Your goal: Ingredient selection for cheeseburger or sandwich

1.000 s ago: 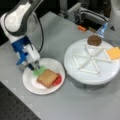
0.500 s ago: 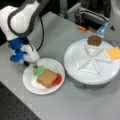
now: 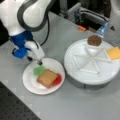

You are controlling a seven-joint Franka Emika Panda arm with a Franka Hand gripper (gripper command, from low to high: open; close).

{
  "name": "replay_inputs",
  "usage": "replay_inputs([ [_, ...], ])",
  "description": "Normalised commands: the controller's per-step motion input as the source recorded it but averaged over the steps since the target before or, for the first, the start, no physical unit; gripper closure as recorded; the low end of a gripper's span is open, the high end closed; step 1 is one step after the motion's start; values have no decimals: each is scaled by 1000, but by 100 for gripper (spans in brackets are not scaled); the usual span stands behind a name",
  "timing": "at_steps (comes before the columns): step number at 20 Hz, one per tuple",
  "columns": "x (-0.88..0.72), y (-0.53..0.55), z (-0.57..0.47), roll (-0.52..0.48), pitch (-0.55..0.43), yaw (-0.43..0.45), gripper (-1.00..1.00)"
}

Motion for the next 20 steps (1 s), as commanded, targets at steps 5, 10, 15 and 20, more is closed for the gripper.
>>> replay_inputs([
  [5,-447,402,138,-507,-119,-95,-100],
  [10,-539,457,132,-440,-70,-74,-100],
  [15,-478,341,118,-313,-5,-16,-100],
  [20,-306,190,132,-336,12,-7,-100],
])
